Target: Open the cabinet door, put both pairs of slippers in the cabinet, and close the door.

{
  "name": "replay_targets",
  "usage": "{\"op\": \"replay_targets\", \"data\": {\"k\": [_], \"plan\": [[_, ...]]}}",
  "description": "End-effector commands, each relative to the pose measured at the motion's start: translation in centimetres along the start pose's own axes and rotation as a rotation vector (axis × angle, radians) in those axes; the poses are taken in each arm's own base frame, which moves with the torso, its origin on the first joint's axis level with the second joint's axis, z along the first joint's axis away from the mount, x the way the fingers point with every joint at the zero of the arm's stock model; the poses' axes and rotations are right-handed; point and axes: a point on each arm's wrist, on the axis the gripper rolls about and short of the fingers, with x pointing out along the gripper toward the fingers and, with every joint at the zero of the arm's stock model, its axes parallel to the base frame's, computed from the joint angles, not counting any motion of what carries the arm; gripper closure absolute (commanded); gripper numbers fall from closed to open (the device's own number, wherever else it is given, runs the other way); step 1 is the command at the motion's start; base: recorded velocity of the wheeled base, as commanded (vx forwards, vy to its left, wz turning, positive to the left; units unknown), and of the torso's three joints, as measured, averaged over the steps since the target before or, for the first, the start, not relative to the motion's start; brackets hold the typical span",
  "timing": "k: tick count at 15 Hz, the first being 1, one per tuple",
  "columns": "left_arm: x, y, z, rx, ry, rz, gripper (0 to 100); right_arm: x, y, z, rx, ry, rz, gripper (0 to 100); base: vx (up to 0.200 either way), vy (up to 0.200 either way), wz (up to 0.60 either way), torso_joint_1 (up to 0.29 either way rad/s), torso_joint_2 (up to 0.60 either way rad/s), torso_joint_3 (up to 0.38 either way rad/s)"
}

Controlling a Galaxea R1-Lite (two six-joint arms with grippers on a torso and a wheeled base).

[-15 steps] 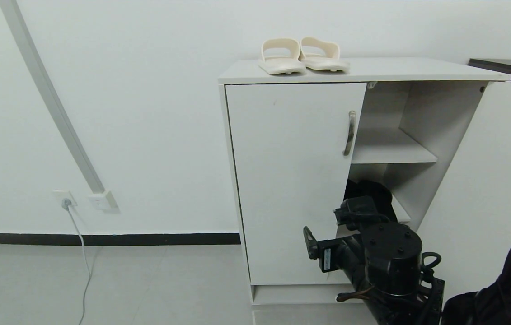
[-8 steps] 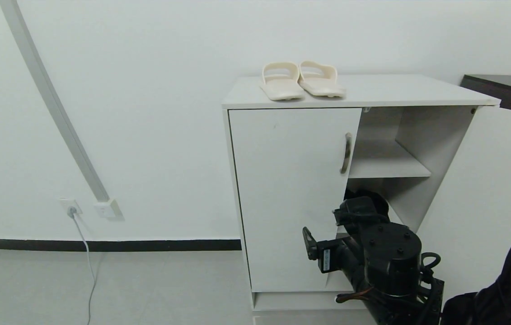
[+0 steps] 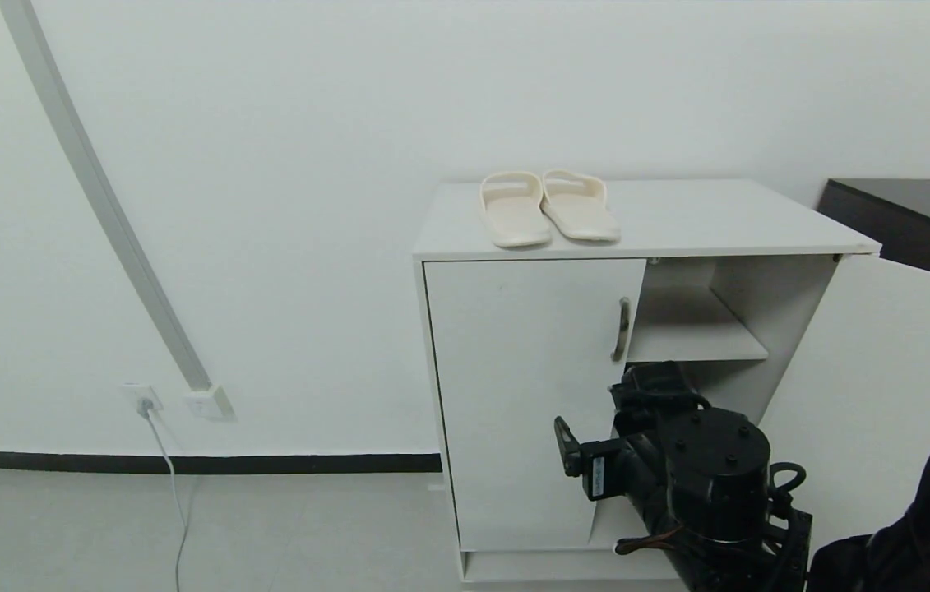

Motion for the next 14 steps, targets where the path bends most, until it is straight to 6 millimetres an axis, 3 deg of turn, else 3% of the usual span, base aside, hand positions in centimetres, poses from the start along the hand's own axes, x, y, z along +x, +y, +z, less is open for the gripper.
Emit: {"op": "replay_targets", "data": {"k": [1, 14], "plan": [[0.01, 0.0, -0.01, 0.0, 0.002, 0.0, 100, 0.02, 0.02, 0.0, -0.001, 0.0, 0.0, 0, 0.0, 0.0, 0.0, 0.163, -0.49, -0.325], [0.01, 0.0, -0.01, 0.007, 0.002, 0.0, 100, -0.07, -0.01, -0.14, -0.003, 0.005, 0.003, 0, 0.0, 0.0, 0.0, 0.214, -0.53, -0.318]]}}
